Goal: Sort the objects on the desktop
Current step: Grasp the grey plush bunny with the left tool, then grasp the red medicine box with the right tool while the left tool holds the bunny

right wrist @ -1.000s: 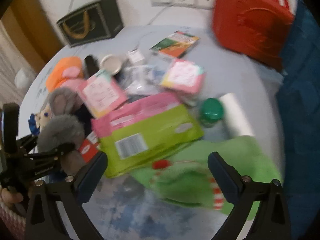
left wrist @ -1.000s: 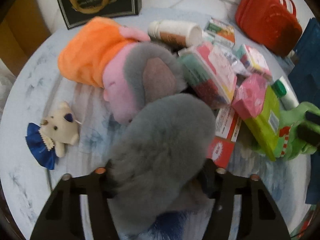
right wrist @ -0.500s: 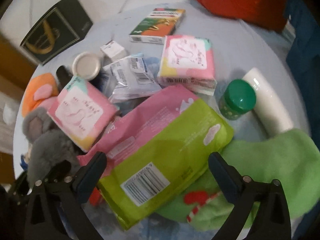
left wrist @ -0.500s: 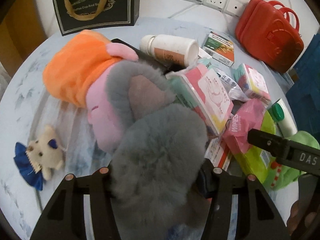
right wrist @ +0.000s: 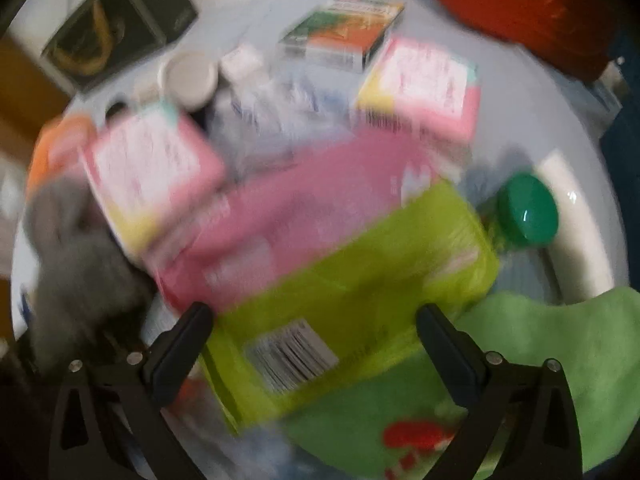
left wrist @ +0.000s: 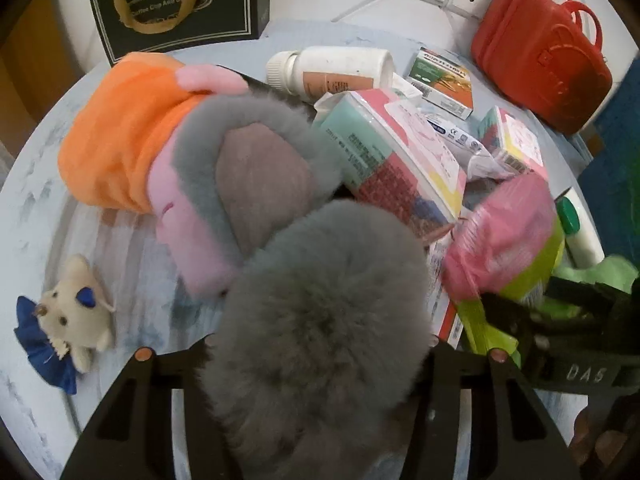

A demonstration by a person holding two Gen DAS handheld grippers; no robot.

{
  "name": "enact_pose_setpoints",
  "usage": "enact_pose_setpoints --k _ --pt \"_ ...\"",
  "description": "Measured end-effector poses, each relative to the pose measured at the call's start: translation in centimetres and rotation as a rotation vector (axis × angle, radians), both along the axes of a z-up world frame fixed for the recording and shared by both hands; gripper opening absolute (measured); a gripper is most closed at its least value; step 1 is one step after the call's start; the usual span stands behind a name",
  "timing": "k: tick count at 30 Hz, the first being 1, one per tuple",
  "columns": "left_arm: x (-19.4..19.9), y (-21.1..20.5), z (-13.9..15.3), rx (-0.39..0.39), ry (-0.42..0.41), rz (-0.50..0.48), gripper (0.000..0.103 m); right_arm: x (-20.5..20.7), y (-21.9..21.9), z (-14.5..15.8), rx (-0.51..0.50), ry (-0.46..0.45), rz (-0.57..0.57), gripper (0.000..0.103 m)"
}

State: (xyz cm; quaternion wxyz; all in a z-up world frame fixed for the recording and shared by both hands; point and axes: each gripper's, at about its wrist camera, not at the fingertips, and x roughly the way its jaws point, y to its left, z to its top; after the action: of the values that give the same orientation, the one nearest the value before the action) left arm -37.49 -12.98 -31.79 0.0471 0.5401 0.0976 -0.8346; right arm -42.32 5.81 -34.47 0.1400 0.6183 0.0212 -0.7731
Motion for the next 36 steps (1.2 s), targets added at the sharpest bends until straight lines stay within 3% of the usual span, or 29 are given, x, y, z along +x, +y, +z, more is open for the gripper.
enact_pose_setpoints --k 4,6,9,13,15,16,21,25,30,36 --pt "1.2 -0.8 0.3 -0.004 0.001 0.025 0.051 2.3 1.9 0.6 0.138 0.036 0.063 0.091" --pt "1.6 -1.0 0.7 0.009 0.011 0.031 0.050 2.5 3.3 1.2 0.112 0.011 0.021 0.086" --pt "1.7 -0.6 1.7 0.001 0.039 0.018 0.050 2.5 4.8 3.7 -0.011 0.008 -0.062 0.087" --pt "2.0 -0.6 2.3 -0.057 0.040 0.011 0.050 3.8 2.6 7.4 -0.039 0.085 0.014 0.090" --pt "3.0 -1.5 2.2 -0.075 0.034 0.028 0.050 4.9 1.7 8.4 -0.097 0.075 0.031 0.074" --pt "3.4 -2.0 2.1 -0.072 0.031 0.039 0.050 5.8 0.7 8.1 -0.129 0.056 0.039 0.064" --pt "4.5 -4.1 1.1 -0.050 0.013 0.062 0.050 6.6 -4.1 5.5 -0.168 -0.012 0.030 0.063" --pt "4.2 -4.3 0.2 -0.025 0.014 0.030 0.050 5.6 -6.0 3.5 -0.127 -0.013 -0.042 0.064" --pt "2.8 -4.1 -0.6 -0.050 0.008 -0.034 0.048 4.6 -7.2 1.4 -0.071 -0.016 -0.103 0.064" --pt "2.6 -3.4 -1.3 -0.056 0.012 -0.089 0.045 5.1 -7.7 1.6 0.009 0.043 -0.063 0.056"
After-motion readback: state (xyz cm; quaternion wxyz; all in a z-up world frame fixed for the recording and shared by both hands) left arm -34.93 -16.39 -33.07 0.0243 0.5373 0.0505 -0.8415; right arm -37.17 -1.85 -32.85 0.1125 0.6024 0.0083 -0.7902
